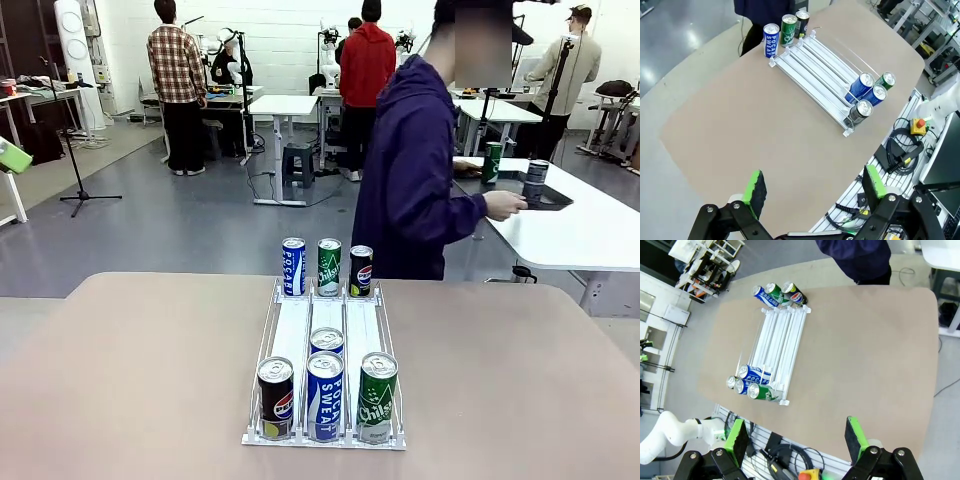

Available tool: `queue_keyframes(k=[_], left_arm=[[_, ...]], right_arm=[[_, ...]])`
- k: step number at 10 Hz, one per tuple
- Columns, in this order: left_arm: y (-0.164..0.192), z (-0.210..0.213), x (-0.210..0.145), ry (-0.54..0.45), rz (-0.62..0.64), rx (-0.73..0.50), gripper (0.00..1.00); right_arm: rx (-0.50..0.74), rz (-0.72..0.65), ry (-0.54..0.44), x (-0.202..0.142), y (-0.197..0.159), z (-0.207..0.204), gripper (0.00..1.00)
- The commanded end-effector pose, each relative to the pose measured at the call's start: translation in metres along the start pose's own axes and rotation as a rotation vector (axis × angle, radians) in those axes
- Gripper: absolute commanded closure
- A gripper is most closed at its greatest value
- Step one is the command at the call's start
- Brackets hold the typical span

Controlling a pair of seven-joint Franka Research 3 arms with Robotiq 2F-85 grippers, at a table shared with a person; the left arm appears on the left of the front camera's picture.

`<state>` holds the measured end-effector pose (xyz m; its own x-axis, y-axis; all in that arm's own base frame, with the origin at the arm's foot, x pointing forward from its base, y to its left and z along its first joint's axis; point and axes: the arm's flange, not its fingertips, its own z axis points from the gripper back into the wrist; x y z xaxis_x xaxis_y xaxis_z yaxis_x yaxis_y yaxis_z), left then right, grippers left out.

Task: Retrieve and hand over the desired beverage to the person.
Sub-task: Place the picked can on the Handle tray extended by the person.

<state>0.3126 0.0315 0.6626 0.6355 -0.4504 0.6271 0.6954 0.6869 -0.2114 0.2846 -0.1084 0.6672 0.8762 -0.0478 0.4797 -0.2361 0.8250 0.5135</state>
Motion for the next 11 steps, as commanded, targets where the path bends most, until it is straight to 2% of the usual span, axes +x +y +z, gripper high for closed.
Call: queue_keyframes(k=[1, 11], left_arm=[[-0.0019, 0.0013, 0.0005, -0.002, -0.012, 0.004, 0.0], [-0.0019, 0.0013, 0.0005, -0.002, -0.012, 0.004, 0.0]], right_arm=[[-0.002, 0.003, 0.002, 0.0015, 0.0001, -0.0003, 0.0], [-0.002, 0.003, 0.002, 0.0015, 0.0001, -0.0003, 0.0]])
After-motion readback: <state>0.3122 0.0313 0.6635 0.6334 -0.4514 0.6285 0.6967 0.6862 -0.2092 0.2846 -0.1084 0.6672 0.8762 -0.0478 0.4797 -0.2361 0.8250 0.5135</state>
